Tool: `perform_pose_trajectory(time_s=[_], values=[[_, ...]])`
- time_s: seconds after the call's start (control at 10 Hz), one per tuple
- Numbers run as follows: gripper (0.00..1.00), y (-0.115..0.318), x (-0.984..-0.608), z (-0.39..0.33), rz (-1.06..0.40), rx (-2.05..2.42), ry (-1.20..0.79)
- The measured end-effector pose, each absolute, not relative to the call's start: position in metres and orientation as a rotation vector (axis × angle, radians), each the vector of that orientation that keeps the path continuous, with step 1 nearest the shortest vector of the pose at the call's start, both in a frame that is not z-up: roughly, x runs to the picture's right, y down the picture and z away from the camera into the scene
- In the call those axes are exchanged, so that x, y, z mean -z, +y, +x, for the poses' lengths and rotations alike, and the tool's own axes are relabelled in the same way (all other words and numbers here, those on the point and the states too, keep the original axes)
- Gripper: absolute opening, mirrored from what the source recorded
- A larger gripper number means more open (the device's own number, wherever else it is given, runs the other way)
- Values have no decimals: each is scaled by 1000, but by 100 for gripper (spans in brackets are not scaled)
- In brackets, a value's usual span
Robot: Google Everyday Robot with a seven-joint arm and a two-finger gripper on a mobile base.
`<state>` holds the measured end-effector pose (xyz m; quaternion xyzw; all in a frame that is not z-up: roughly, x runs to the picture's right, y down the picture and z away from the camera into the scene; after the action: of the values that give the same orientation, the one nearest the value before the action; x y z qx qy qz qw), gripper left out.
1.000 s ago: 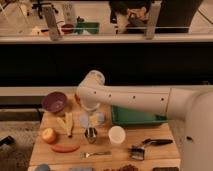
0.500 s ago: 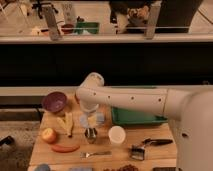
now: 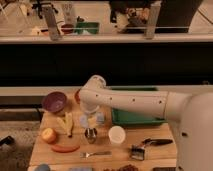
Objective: Place towel in table surface
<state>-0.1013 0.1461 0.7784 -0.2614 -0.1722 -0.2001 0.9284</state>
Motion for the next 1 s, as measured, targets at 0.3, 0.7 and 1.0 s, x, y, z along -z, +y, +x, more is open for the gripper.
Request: perform_pose_trajectory(time_s=[0.3,0.7,1.0], values=[[78,152,-788,-102,-535,403,-360],[80,133,-773,-108,-527,405,-354],[80,128,-775,-106,-528,393,-353]])
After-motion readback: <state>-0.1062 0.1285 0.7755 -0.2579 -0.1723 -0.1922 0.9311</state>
